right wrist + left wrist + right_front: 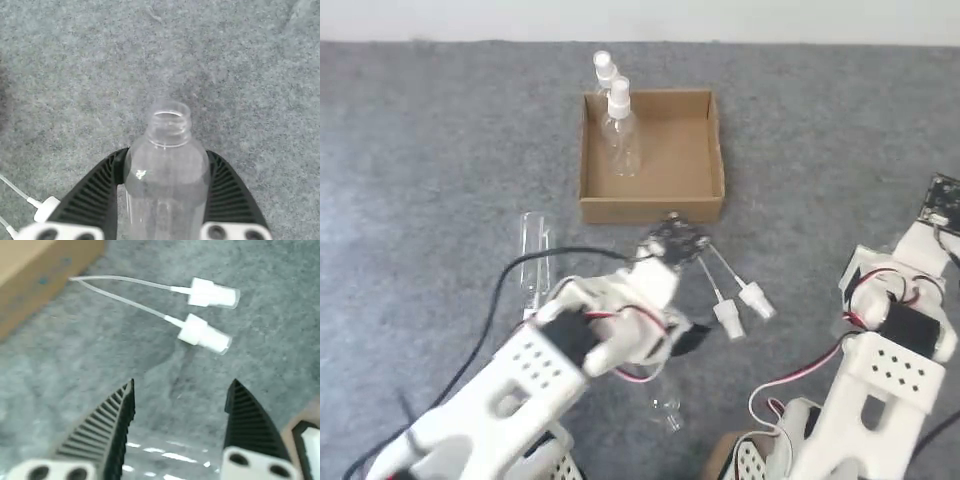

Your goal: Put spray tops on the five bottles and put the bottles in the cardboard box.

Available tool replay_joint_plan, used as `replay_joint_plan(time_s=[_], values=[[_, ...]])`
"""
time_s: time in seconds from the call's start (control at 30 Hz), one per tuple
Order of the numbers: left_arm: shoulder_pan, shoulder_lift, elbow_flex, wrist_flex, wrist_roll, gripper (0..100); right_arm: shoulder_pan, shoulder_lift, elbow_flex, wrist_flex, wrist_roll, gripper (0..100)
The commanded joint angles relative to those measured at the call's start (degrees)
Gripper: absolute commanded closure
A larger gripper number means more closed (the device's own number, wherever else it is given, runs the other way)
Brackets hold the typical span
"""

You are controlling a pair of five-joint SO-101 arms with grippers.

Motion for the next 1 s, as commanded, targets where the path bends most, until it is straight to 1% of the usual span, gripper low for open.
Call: replay_joint_plan(time_s=[0.0, 0.2, 0.43, 0.67, 0.97], values=[[3.0, 12.7, -8.7, -3.6, 6.4, 72, 0.8, -2.0, -1.1, -1.3, -0.5, 90.5], [3.3, 28.7, -19.4, -3.5, 15.2, 72, 0.6, -2.0, -0.9, -1.3, -0.5, 90.5], [3.3, 41.1, -26.9, -3.5, 18.5, 72, 0.6, -2.0, -0.9, -1.3, -0.4, 90.5], [3.3, 45.1, -30.0, -3.5, 19.6, 73, 0.6, -2.0, -0.9, -1.3, -0.2, 90.5], [3.3, 45.4, -30.5, -3.7, 19.4, 73, 0.5, -2.0, -0.9, -1.3, -0.1, 90.5]])
